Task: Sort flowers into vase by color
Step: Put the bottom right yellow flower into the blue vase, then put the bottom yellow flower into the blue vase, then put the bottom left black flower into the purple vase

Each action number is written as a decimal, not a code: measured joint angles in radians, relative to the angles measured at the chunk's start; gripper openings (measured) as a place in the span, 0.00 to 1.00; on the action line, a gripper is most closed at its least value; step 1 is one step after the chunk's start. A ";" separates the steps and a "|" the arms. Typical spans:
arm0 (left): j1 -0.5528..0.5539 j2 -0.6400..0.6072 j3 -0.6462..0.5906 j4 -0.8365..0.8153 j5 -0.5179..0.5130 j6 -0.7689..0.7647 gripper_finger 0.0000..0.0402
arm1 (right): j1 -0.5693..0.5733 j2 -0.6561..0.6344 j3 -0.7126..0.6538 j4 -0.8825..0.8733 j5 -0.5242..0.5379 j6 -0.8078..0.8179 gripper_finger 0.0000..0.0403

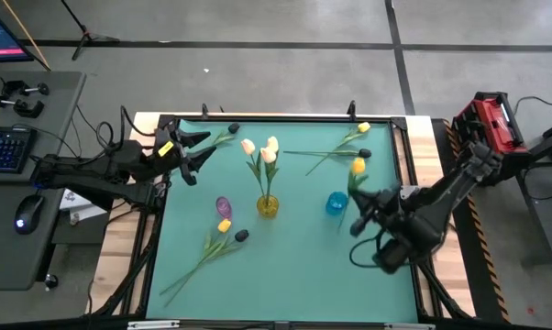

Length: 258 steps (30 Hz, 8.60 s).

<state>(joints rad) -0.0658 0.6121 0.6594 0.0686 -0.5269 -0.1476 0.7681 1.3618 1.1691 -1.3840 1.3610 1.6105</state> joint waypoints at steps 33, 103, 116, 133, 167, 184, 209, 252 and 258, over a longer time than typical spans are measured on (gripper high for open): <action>0.000 0.000 0.000 0.009 0.000 -0.025 0.59 | -0.168 -0.105 -0.197 0.114 0.036 -0.073 0.00; -0.558 0.881 0.056 -0.634 0.519 -1.283 0.50 | -0.124 -0.108 -0.082 0.065 -0.767 -0.205 0.80; -0.558 0.914 0.065 -0.716 0.475 -1.209 0.24 | -0.124 -0.108 -0.082 0.066 -0.765 -0.223 0.80; -0.556 0.589 0.064 -0.750 0.409 -1.104 0.00 | -0.124 -0.108 -0.082 0.084 -0.761 -0.224 0.80; -0.120 1.072 0.490 0.672 0.343 0.140 0.00 | -0.113 -0.172 0.208 0.205 -0.089 -0.448 0.80; -0.004 1.382 0.736 0.836 0.324 0.146 0.00 | -0.120 -0.173 0.336 0.206 -0.034 -0.643 0.80; 0.044 1.438 0.734 0.740 0.324 0.062 0.00 | -0.120 -0.172 0.336 0.207 -0.037 -0.643 0.80; 0.090 0.899 0.734 -0.253 0.476 0.035 0.75 | -0.120 -0.172 0.335 0.191 -0.029 -0.651 0.80; -0.006 0.762 0.730 -0.589 0.477 0.006 0.75 | -0.120 -0.172 0.335 0.191 -0.039 -0.647 0.80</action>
<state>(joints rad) -0.0721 1.3737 1.3892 -0.5207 -0.0498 -0.1419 0.6478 1.1900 1.5040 -1.1931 1.3216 0.9630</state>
